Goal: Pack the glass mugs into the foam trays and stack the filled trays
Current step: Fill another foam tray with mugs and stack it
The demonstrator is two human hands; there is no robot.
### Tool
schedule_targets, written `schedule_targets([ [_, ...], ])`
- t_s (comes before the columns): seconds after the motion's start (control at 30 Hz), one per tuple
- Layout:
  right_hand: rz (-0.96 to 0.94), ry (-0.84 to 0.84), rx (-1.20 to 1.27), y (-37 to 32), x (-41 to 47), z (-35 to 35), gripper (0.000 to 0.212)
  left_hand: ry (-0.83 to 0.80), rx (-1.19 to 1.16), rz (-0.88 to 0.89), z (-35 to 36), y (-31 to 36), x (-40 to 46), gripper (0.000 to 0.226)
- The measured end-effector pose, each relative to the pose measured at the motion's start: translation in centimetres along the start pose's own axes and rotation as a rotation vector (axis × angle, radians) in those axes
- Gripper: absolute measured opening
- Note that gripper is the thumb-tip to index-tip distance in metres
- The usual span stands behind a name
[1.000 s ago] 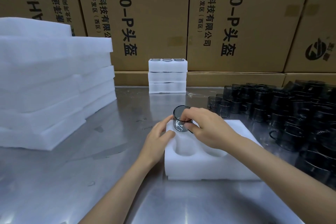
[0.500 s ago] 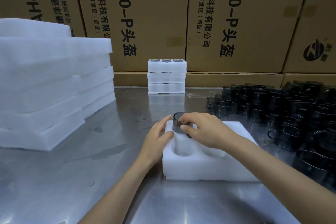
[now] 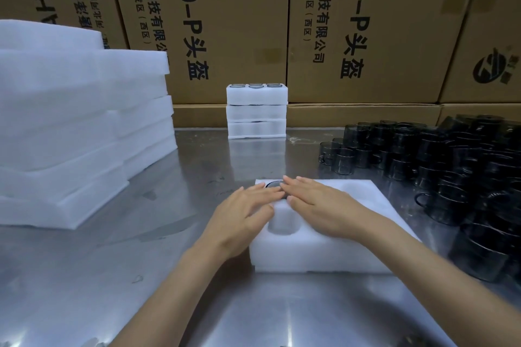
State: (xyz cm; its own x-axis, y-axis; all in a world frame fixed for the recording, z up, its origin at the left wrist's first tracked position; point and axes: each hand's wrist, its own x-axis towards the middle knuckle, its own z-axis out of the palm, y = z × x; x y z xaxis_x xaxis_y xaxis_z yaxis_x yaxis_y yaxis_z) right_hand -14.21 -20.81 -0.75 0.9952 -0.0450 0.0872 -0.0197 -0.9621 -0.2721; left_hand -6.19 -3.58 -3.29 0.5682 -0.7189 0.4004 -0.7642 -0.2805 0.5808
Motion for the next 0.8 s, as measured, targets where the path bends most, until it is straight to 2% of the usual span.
schedule_targets([
  [0.1,-0.015,-0.01,0.02,-0.1,0.0,-0.1,0.046,0.013,-0.045,-0.009,0.1,0.1,0.0,0.048],
  [0.17,0.005,0.009,0.139,0.2,0.2,-0.5,0.043,0.014,-0.11,-0.002,0.2,0.1,-0.1,0.045],
  [0.23,0.062,0.083,0.291,0.9,0.8,-1.2,0.041,0.045,-0.166,0.002,0.4,0.2,-0.3,0.041],
  [0.33,0.195,0.211,0.334,3.1,2.8,-2.6,0.04,0.131,-0.26,-0.031,0.6,0.4,-0.3,0.036],
  [0.43,0.358,0.328,0.254,5.8,5.4,-4.3,0.041,0.106,-0.227,-0.082,0.8,0.1,0.1,0.043],
  [0.6,0.603,0.264,0.154,10.3,6.6,-3.9,0.041,0.088,-0.209,-0.071,0.7,-0.1,0.5,0.049],
  [0.73,0.632,0.251,0.074,11.4,6.5,-2.7,0.044,0.09,-0.224,-0.081,0.8,-0.1,0.7,0.042],
  [0.8,0.603,0.261,0.001,11.2,6.5,-2.8,0.038,0.086,-0.221,-0.088,0.8,-0.1,0.8,0.042],
])
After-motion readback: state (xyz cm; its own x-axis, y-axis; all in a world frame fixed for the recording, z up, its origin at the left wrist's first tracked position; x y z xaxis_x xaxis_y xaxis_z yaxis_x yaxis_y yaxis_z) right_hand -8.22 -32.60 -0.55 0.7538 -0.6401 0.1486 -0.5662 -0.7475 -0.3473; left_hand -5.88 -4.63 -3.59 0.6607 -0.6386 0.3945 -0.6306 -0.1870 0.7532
